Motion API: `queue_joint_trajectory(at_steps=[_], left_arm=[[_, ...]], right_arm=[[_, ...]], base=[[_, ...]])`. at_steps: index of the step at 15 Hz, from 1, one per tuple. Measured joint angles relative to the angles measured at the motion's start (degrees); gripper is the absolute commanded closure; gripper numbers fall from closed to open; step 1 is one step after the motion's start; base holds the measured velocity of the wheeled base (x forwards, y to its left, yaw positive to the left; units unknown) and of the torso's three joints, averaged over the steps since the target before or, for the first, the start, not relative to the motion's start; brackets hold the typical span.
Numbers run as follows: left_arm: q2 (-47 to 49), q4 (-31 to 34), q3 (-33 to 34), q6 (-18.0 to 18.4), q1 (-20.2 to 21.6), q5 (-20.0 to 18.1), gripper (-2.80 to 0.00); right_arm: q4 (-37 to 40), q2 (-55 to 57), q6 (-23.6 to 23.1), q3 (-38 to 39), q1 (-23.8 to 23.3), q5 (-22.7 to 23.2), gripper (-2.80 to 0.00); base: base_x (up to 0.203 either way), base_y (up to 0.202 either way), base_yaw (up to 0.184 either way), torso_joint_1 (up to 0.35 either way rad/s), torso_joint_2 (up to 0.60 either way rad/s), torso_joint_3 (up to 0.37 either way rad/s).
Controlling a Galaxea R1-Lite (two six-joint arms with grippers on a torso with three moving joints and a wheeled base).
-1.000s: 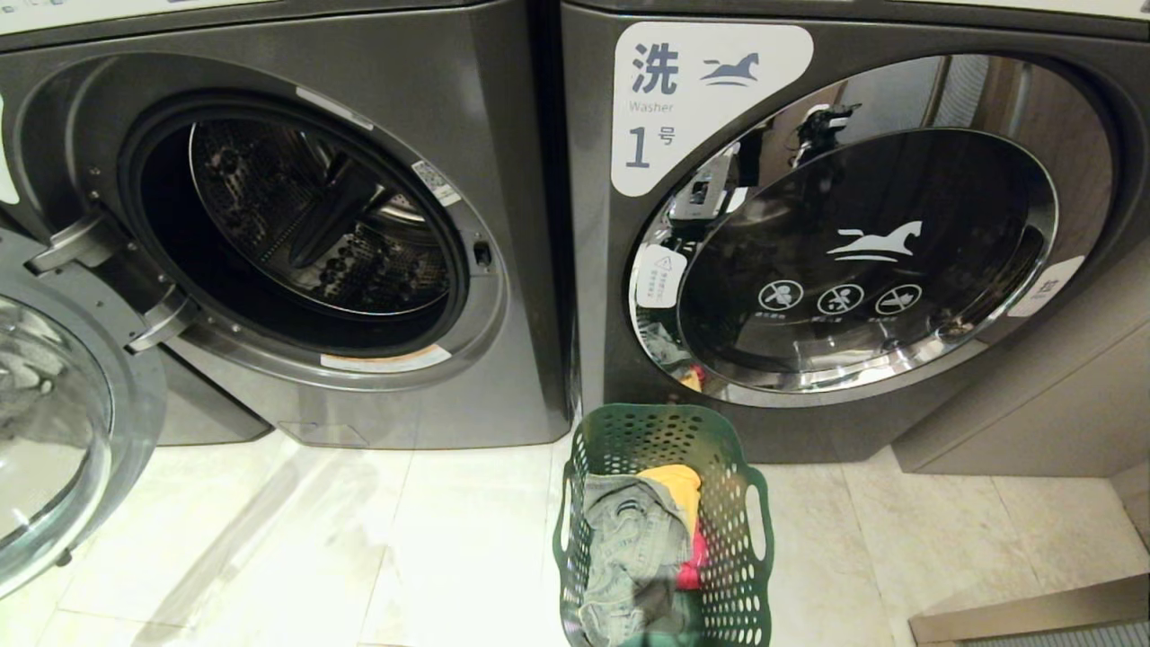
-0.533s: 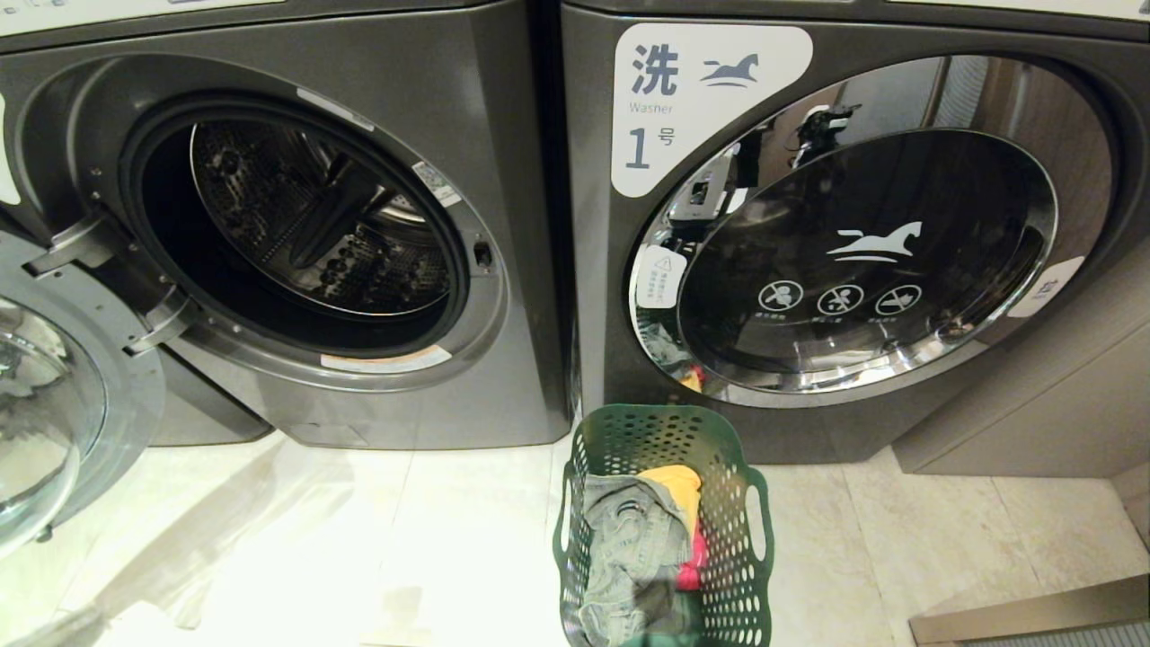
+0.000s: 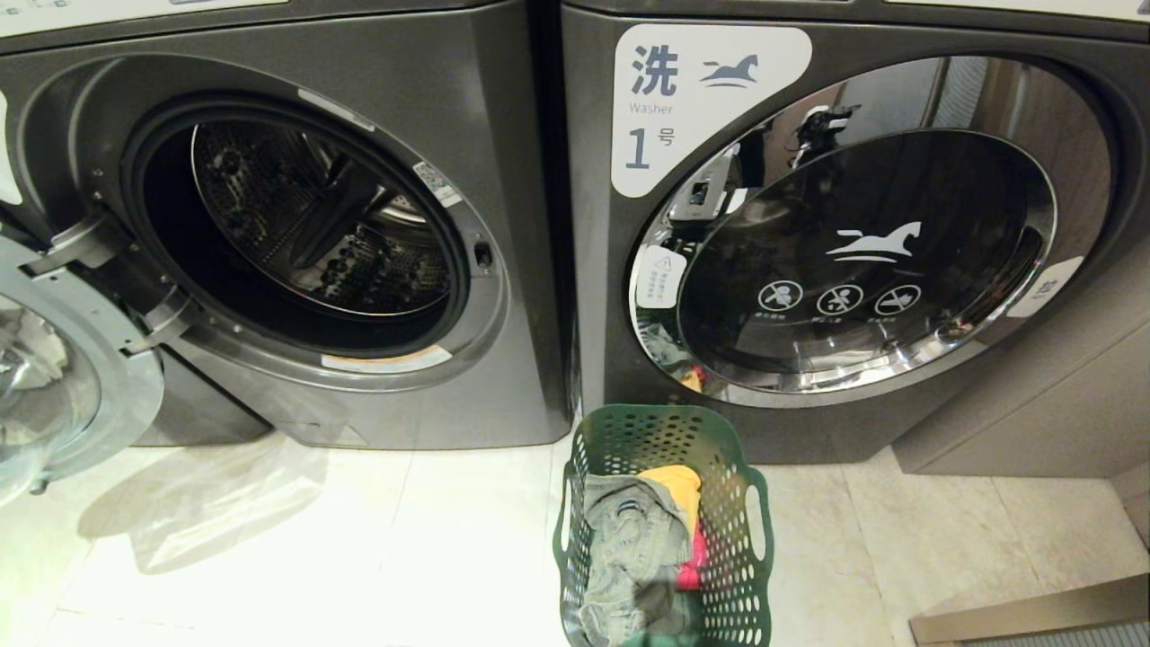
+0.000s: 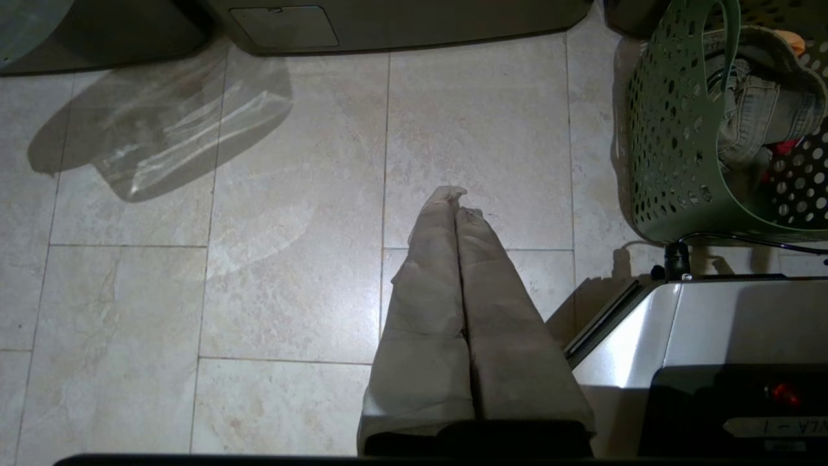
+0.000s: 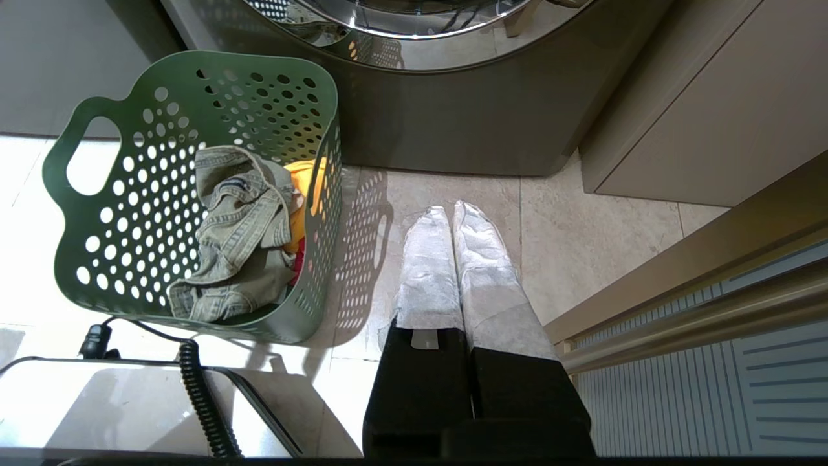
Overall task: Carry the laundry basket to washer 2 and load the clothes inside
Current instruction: Place the clothes into the washing machine
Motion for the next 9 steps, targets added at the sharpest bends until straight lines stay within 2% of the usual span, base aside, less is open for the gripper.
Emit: queue_joint_trajectory(at_steps=[3, 6, 8, 9], left_arm=[[-1.68, 0.07, 0.2, 0.53, -2.07, -0.18, 0.0], [-8.98, 0.07, 0.27, 0.4, -4.12, -0.17, 0.0], [-13.69, 0.15, 0.27, -2.13, -4.75, 0.57, 0.0], [-14.96, 0.09, 0.27, -5.12, -4.97, 1.21, 0.0]], right_arm=[[-0.01, 0.0, -0.05, 0.02, 0.0, 0.0, 0.0], [-0.01, 0.0, 0.05, 0.05, 0.0, 0.04, 0.0], [-0.07, 0.0, 0.83, 0.06, -0.02, 0.01, 0.0], [-0.04, 0.0, 1.54, 0.06, 0.0, -0.01, 0.0]], base=[[0.0, 0.0, 0.0, 0.0, 0.0, 0.0], [0.0, 0.0, 0.0, 0.0, 0.0, 0.0], [0.0, 0.0, 0.0, 0.0, 0.0, 0.0], [0.0, 0.0, 0.0, 0.0, 0.0, 0.0]])
